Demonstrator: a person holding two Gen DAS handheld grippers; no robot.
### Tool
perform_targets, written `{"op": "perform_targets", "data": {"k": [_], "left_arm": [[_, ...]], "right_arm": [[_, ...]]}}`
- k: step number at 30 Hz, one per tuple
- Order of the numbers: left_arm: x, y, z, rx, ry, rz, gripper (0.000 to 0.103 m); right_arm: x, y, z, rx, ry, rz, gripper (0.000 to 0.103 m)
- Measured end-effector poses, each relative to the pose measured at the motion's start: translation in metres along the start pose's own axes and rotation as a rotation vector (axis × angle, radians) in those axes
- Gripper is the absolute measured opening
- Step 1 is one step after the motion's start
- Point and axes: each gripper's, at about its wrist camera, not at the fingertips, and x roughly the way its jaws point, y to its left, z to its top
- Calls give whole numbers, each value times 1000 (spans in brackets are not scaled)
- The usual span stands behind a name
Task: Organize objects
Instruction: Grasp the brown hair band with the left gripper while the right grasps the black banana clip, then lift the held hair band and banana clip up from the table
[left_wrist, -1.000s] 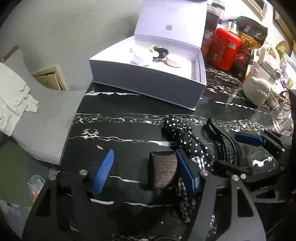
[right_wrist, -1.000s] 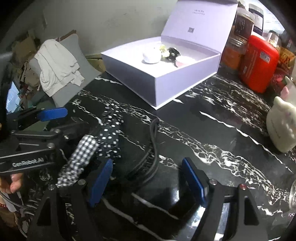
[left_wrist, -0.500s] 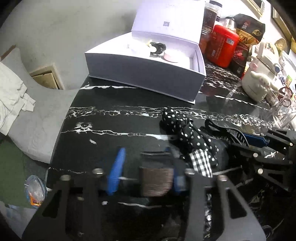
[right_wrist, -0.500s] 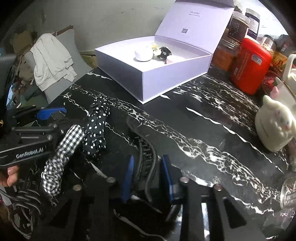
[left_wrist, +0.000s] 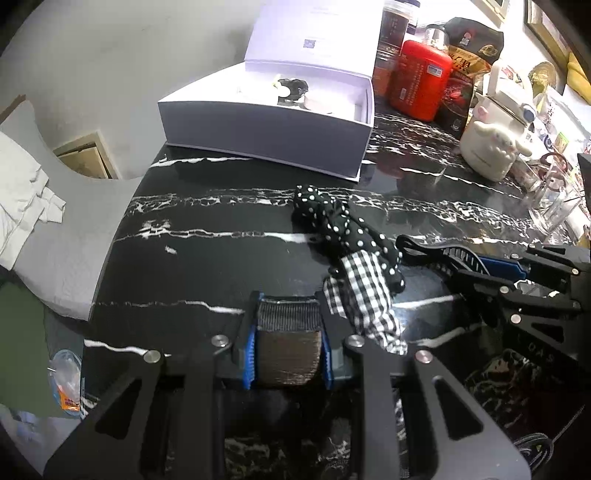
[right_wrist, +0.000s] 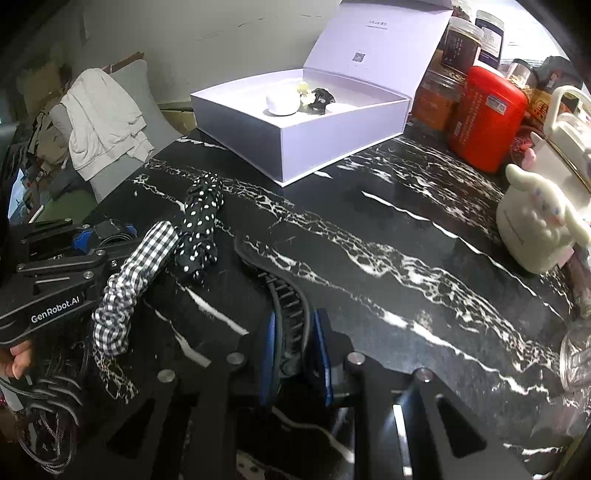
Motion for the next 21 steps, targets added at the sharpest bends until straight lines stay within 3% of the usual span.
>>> {"op": "perform_targets", "data": {"k": [15,21], "left_arm": [[-12,-7,-19,7,-9,-19,25],[-13,-12,-22,20,-24,-3,30]], "right_arm": [[-11,3,-17,-19,-7,7,20],[-14,1,-22,-34,-17,20,35]]}}
